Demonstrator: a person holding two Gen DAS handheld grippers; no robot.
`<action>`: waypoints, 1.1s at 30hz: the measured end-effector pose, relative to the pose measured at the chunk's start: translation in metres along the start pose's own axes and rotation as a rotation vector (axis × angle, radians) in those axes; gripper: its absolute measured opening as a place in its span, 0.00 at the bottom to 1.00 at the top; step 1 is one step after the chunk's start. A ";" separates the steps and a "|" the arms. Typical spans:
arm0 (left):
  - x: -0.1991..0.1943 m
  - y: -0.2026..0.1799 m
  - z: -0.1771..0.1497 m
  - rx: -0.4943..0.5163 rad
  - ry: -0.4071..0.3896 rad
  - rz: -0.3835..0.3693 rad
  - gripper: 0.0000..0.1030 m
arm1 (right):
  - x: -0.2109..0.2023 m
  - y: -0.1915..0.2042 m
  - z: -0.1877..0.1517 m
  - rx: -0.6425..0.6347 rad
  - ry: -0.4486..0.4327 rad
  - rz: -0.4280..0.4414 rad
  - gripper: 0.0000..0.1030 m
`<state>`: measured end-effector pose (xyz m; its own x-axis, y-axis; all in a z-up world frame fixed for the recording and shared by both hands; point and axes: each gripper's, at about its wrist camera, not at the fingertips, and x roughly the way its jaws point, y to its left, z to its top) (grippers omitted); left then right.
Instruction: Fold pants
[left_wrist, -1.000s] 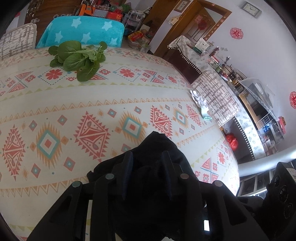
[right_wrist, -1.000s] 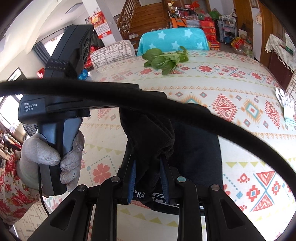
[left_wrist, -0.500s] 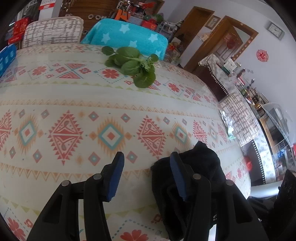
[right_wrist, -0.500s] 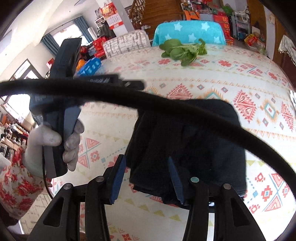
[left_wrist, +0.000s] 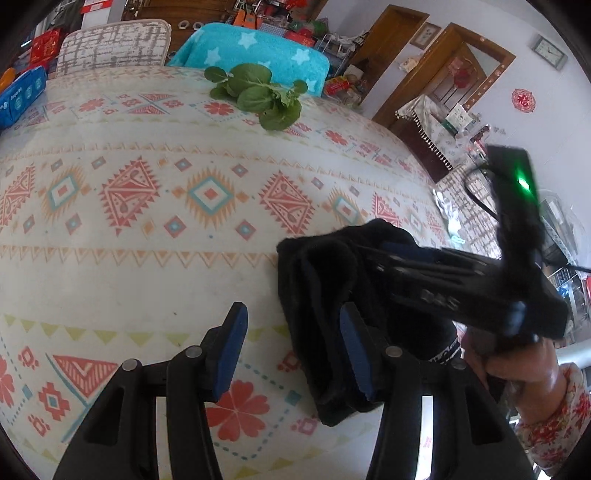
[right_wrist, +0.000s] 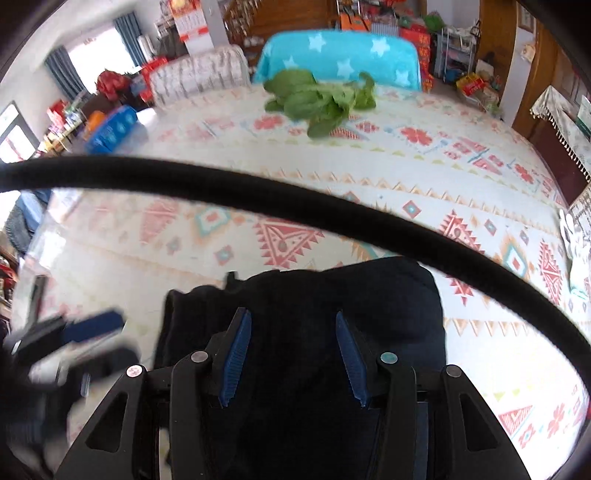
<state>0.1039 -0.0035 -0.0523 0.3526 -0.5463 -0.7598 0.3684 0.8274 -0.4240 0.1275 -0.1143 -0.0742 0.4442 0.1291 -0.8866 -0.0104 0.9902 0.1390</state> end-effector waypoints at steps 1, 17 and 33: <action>0.000 0.000 -0.001 -0.009 0.000 -0.006 0.50 | 0.007 -0.002 0.003 0.008 0.015 -0.002 0.58; 0.059 -0.060 0.049 0.240 0.030 0.265 0.58 | -0.057 -0.057 -0.088 0.125 -0.055 -0.055 0.60; 0.011 -0.059 0.025 0.205 -0.050 0.206 0.77 | -0.067 -0.084 -0.114 0.193 -0.081 -0.047 0.78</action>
<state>0.1072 -0.0615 -0.0238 0.4779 -0.3793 -0.7923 0.4487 0.8808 -0.1510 -0.0033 -0.2006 -0.0772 0.5111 0.0703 -0.8566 0.1806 0.9656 0.1871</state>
